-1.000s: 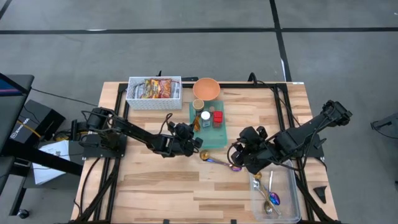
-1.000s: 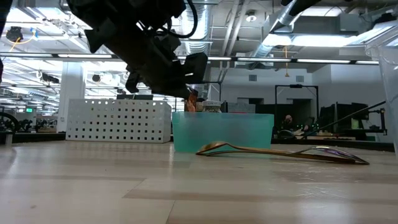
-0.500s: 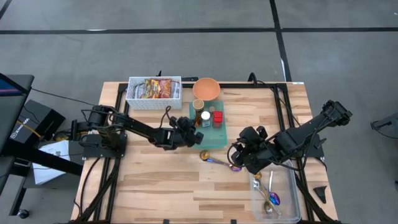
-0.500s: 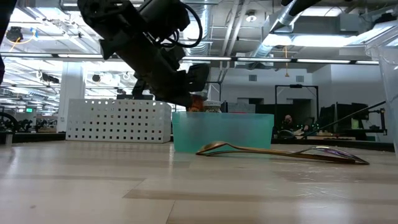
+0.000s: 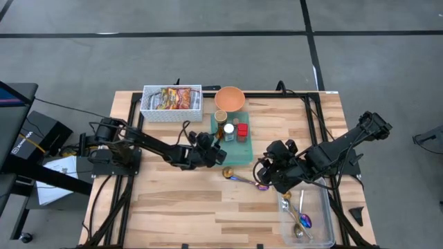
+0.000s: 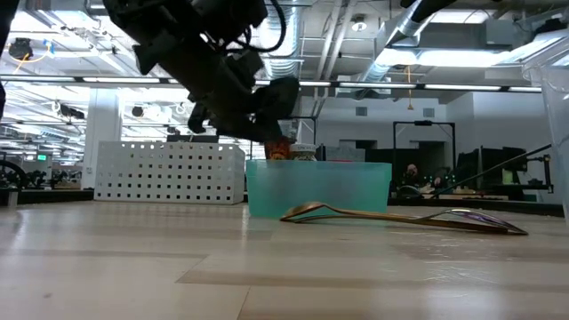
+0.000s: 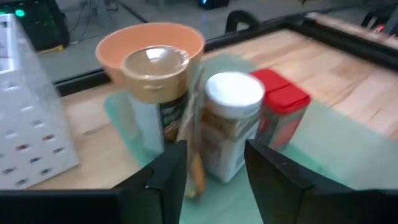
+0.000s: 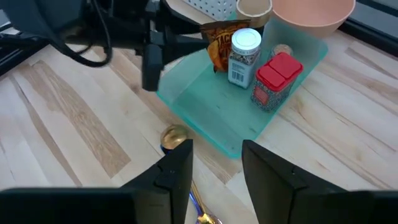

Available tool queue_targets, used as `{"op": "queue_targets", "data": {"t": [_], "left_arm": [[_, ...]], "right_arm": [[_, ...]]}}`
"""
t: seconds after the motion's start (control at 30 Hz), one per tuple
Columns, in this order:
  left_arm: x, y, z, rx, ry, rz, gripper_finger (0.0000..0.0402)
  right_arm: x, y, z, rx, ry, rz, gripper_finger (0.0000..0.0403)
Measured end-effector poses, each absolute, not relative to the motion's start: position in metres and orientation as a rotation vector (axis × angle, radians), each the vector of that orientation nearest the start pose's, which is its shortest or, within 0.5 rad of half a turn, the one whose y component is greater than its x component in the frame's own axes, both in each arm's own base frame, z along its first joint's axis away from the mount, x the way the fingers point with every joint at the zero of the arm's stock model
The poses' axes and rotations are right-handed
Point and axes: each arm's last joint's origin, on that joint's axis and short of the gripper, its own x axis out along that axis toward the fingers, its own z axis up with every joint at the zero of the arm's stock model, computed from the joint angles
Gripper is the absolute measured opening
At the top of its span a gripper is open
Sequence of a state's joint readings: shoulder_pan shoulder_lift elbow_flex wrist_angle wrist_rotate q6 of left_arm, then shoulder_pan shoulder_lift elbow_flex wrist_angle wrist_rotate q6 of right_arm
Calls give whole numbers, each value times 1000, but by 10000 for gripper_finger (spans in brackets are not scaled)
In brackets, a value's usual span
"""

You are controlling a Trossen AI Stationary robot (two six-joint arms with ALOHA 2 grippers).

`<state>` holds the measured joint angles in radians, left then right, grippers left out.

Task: Pick & Place Food Item
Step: Put the blue spoon into the transparent bin

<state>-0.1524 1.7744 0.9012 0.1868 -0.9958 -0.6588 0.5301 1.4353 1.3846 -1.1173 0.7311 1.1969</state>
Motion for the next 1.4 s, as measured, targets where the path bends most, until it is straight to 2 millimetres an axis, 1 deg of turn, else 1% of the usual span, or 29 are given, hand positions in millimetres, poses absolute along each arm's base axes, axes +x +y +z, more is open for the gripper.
{"op": "queue_targets", "data": {"t": [0.17,0.23,0.3,0.37,0.43,0.53,0.63,0.73,0.83,1.0,1.13,1.3,1.37,1.4], "left_arm": [[336,-29,179,-188,285,928,168],[334,-29,191,-197,279,886,172],[331,-29,203,-219,286,805,172],[331,-30,217,-237,292,664,171],[329,-33,230,-239,304,465,168],[328,-40,249,-218,264,186,163],[326,-50,261,-158,199,48,161],[325,-59,264,-80,174,-22,162],[328,-64,256,-93,204,-44,164],[341,-77,228,-74,307,-74,163],[358,-99,192,60,408,-121,161],[382,-122,151,280,480,-42,155],[393,-126,141,322,498,-28,155],[401,-128,139,321,486,-19,155]], "right_arm": [[240,118,330,410,672,-671,133],[240,118,330,402,676,-670,134],[240,118,330,397,677,-667,134],[240,118,330,395,677,-666,134],[240,118,330,397,677,-664,133],[240,118,330,398,677,-663,133],[240,118,331,398,678,-662,134],[237,117,334,406,670,-657,134],[235,115,337,417,660,-652,134],[232,114,341,433,647,-646,134],[232,113,341,433,648,-645,134],[232,114,341,440,658,-638,134],[232,114,341,443,665,-634,134],[232,114,341,444,666,-633,134]]}}
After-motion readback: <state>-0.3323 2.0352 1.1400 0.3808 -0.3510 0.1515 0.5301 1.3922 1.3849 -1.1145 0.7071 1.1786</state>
